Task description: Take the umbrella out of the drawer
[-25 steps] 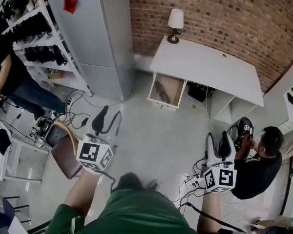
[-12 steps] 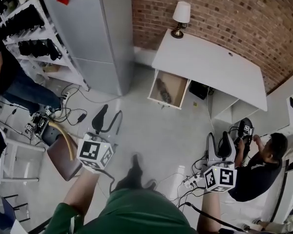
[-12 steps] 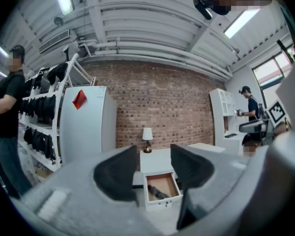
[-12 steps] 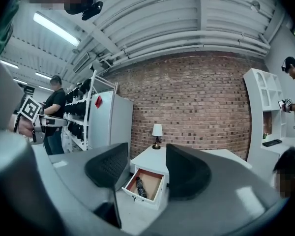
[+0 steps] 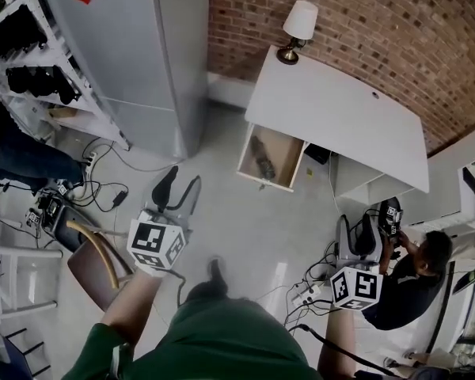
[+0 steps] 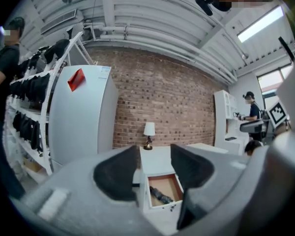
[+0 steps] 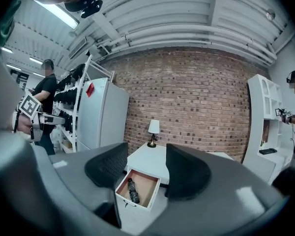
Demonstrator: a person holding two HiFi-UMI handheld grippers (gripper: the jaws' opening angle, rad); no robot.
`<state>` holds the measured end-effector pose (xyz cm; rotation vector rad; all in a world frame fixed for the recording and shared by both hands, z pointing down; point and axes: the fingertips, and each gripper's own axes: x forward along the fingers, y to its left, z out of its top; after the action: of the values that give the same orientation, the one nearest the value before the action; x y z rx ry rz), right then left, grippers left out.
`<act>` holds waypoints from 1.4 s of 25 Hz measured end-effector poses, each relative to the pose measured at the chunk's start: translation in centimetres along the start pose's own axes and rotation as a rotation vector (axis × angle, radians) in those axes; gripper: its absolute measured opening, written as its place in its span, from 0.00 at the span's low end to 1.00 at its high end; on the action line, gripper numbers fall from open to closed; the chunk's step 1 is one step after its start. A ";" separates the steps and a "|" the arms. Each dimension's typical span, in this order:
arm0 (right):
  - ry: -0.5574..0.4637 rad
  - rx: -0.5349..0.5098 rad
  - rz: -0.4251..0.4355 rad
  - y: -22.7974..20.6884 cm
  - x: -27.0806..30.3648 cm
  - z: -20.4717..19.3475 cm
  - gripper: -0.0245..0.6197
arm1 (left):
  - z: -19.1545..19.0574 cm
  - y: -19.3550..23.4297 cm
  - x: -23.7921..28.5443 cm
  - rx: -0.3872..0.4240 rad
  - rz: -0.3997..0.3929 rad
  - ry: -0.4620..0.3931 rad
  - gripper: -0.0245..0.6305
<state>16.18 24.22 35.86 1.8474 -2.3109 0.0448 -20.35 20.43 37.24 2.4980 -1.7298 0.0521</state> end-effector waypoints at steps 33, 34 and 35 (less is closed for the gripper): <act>0.156 -0.011 0.188 1.2 24.4 -7.4 0.39 | -4.2 4.2 16.1 0.102 0.007 0.162 0.37; 0.177 -0.008 0.202 0.8 25.8 -8.5 0.39 | -4.6 4.1 17.3 0.106 0.012 0.179 0.37; 0.199 -0.004 0.219 0.5 27.2 -9.7 0.39 | -5.1 4.0 18.5 0.109 0.017 0.196 0.37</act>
<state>11.17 -0.53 49.79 1.5044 -2.3567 0.2420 -17.42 2.35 44.17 2.4553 -1.7116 0.3895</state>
